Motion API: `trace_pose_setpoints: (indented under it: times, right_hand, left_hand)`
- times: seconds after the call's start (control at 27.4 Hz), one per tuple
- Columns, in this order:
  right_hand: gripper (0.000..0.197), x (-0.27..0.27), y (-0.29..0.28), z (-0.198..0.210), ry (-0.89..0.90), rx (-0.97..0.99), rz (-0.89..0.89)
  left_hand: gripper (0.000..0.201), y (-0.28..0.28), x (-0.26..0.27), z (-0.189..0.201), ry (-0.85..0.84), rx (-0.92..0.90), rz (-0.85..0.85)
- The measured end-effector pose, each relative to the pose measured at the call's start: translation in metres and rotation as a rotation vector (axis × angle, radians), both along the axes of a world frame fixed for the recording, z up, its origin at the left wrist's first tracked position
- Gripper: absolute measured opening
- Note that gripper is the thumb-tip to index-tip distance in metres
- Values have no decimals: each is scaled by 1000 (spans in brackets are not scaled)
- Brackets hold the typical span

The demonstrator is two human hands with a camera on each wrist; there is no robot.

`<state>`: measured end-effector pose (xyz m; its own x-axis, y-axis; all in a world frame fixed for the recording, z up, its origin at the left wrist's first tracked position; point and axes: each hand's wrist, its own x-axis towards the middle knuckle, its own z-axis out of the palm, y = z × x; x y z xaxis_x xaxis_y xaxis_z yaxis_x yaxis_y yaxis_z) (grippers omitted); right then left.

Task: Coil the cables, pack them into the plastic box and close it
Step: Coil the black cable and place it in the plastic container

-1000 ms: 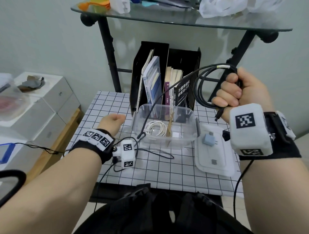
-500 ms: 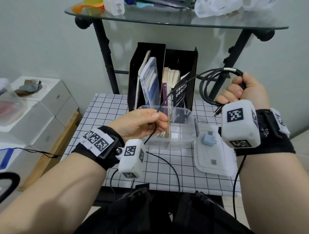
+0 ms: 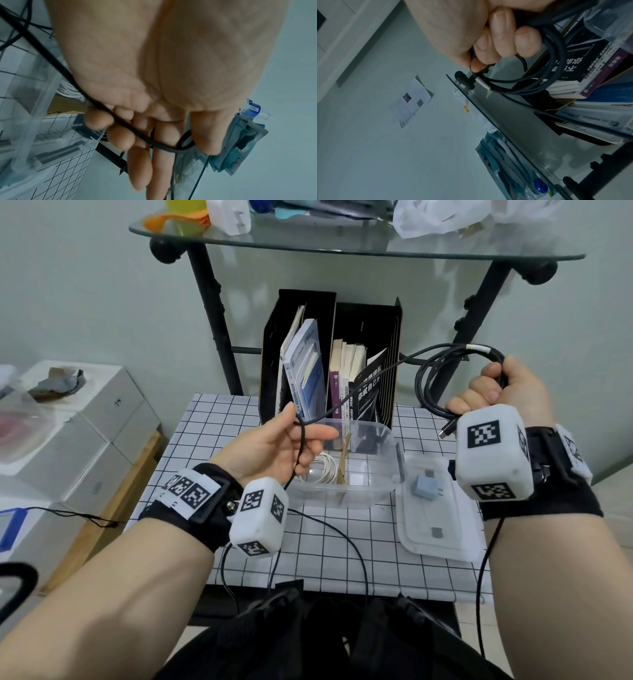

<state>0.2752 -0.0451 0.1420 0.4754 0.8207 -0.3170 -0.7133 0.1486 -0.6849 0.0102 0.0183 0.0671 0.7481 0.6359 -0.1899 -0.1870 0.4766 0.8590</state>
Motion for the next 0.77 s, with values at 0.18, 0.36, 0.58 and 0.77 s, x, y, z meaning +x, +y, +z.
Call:
trace_pose_setpoints:
  times: [0.18, 0.36, 0.58, 0.77]
  right_hand:
    - [40, -3, -1, -2, -8, -8, -5]
    - [37, -5, -2, -1, -12, -8, -3]
    - [37, -10, -1, -5, -15, -6, 14]
    - [38, -9, 0, -13, -7, -38, 24]
  left_hand:
    - [62, -3, 1, 2, 2, -33, -10]
    - [42, -7, 2, -1, 5, 9, -16]
    - [31, -8, 8, -6, -49, -68, 173]
    - [29, -2, 9, -9, -126, -173, 374]
